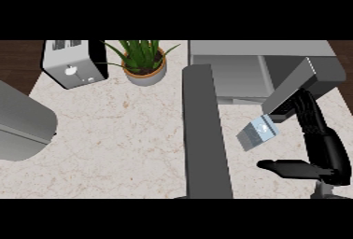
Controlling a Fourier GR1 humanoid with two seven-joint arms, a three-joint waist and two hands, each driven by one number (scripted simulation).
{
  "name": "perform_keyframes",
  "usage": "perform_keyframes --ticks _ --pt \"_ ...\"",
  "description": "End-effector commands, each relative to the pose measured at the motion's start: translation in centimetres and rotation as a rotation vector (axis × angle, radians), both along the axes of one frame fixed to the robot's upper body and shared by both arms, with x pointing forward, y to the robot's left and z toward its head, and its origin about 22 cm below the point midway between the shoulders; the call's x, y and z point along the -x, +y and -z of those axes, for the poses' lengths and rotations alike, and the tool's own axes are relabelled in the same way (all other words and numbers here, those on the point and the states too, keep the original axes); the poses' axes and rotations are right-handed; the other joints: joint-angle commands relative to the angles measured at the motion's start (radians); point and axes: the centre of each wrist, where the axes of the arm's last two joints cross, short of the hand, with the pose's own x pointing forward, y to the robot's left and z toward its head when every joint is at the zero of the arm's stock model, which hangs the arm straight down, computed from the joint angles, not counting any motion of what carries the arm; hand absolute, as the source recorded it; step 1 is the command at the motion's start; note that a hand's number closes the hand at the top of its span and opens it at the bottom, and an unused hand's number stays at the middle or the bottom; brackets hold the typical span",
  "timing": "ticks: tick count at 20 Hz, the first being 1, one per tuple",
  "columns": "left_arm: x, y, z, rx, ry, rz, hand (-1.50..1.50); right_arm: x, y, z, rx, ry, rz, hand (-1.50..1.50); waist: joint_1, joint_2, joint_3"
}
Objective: Pick up the milk, place it into the microwave and close the microwave
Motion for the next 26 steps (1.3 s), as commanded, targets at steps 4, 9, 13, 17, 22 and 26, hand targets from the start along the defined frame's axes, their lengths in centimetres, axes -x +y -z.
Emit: perform_keyframes --ticks 4,9,13,17,22,26 --pt "2.0 -0.4 -1.7 0.033 -0.040 0.025 -1.50 -0.3 -2.3 5.8 0.031 0.093 0.050 -1.50 0.003 0.000 0.000" --pt "2.4 -0.4 -1.7 0.018 -0.052 0.025 -1.50 -1.2 -1.7 10.4 0.059 0.119 0.057 -1.50 0.010 0.002 0.001" --pt "3.0 -0.2 -0.3 0.033 -0.038 0.038 -1.50 -0.9 -3.7 12.1 0.098 0.111 0.053 -1.50 0.006 0.001 0.000" --pt "3.3 1.2 -1.1 0.025 -0.056 0.041 -1.50 -0.7 -4.9 14.3 0.138 0.125 0.046 -1.50 0.010 0.002 0.001" --pt "4.2 1.2 -1.2 0.028 -0.041 0.043 -1.50 -0.9 -5.8 15.8 0.112 0.114 0.020 -1.50 0.009 0.003 0.001" --pt "4.1 2.2 0.5 0.036 -0.055 0.047 -1.50 -1.5 -3.7 17.2 0.074 0.110 -0.001 -1.50 0.010 0.003 0.001"
